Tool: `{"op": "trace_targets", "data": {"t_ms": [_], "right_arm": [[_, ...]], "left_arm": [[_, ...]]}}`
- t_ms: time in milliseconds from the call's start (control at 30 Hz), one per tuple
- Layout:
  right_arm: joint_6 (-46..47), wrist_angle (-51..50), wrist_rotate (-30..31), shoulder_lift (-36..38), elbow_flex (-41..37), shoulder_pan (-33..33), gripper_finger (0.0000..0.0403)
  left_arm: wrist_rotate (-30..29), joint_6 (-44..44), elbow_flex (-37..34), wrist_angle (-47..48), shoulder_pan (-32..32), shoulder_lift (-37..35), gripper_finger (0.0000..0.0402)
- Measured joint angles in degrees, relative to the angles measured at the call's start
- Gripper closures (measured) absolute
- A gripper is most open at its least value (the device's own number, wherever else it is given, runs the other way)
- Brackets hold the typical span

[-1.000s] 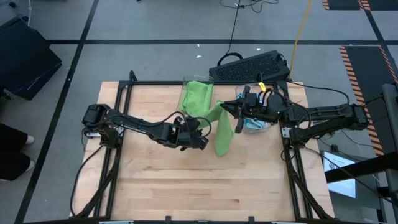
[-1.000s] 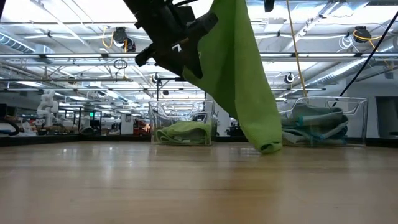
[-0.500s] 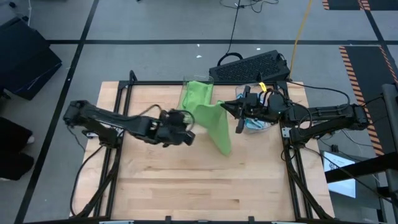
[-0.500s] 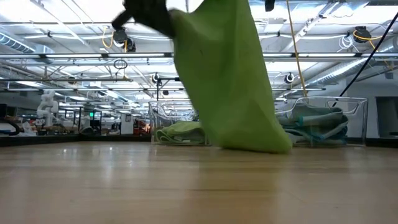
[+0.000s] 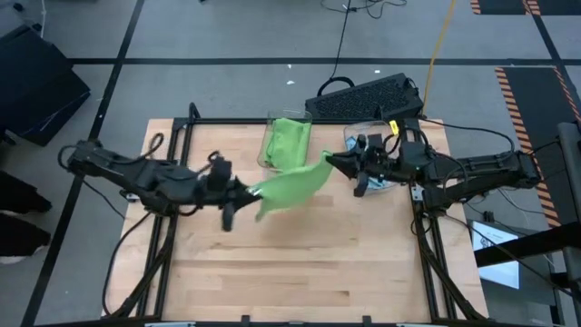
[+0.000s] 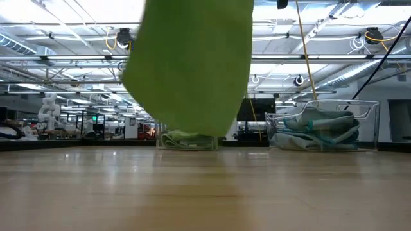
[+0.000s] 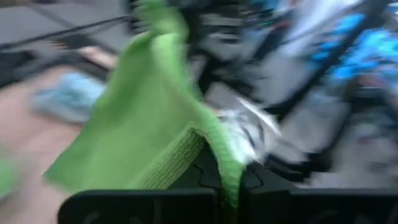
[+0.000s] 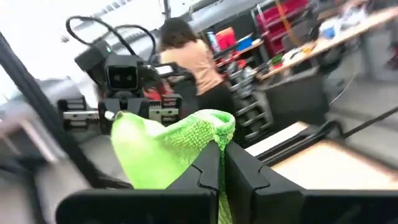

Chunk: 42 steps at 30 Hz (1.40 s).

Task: Fold microfiber towels
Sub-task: Fold the green microfiber towel

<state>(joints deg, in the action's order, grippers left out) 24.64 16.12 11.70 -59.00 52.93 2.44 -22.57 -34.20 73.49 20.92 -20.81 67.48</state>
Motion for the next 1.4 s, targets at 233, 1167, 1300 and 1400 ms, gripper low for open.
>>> {"op": "trace_targets", "data": {"t_ms": [233, 1167, 1300, 1400], "right_arm": [[18.2, 1.3, 0.0, 0.0, 0.0, 6.7, 0.0399], [46.3, 8.3, -10.2, -10.2, 1.1, 30.7, 0.0399], [45.3, 1.9, -9.0, -10.2, 1.1, 26.8, 0.0399], [43.0, 2.3, -7.5, -9.5, 1.1, 23.8, 0.0399]], "left_arm": [[8.7, -1.0, 0.0, -16.2, -7.5, -1.2, 0.0401], [3.2, -13.7, 0.0, -18.6, -24.0, 12.0, 0.0401], [-3.6, -15.4, -0.1, -13.6, -22.3, 11.2, 0.0401], [-14.4, -10.5, 0.3, -13.6, -22.0, 7.9, 0.0401]]}}
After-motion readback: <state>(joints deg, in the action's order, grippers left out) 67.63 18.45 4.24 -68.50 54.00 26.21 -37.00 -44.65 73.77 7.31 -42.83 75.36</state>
